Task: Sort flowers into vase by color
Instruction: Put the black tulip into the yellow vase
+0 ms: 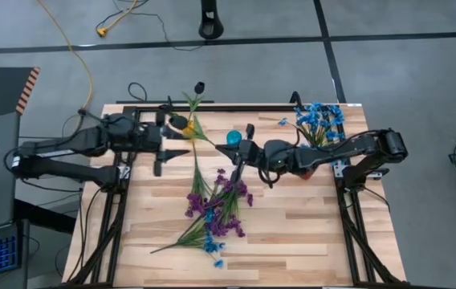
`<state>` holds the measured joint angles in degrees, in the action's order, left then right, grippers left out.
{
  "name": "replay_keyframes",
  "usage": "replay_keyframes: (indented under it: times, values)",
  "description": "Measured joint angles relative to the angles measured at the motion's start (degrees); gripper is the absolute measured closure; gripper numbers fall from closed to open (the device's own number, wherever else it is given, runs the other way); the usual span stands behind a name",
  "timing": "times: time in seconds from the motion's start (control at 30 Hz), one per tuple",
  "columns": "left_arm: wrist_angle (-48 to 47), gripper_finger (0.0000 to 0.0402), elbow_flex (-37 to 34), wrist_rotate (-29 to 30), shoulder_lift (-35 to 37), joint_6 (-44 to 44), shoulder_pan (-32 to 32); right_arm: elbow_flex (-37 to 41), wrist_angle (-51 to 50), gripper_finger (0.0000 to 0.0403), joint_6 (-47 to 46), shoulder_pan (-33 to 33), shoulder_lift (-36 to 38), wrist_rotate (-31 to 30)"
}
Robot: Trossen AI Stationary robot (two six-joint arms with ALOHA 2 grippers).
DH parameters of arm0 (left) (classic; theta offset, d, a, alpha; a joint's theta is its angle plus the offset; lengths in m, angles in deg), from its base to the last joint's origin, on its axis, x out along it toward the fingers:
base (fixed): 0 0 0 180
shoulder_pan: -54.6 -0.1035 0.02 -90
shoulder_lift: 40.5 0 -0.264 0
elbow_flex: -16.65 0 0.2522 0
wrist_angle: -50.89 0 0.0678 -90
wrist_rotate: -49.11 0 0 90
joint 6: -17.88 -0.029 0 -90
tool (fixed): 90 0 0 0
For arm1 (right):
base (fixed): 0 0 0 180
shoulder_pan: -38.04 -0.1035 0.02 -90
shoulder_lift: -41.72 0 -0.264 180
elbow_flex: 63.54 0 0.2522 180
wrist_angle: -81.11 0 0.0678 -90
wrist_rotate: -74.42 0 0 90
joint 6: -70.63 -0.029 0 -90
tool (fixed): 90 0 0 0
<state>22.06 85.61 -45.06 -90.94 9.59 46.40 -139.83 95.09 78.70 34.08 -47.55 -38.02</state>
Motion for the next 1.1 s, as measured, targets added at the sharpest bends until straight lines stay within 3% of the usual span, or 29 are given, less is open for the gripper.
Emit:
replay_keyframes:
  times: [0.2, 0.6, 1.1]
  values:
    - [12.2, 0.0233, 0.0, 0.0, -6.3, -0.6, 0.0, 0.0, 6.1, 0.0369, 4.7, 0.0, 0.0, 0.0]
    - [24.5, 0.0233, 0.0, -1.0, -12.0, -0.7, 0.6, 0.0, 8.6, 0.0369, 6.1, 0.0, 0.0, 0.0]
    - [26.8, 0.0293, 0.0, -1.0, -12.5, -2.0, 2.2, 0.0, 8.6, 0.0369, 6.0, 0.0, 0.0, 0.2]
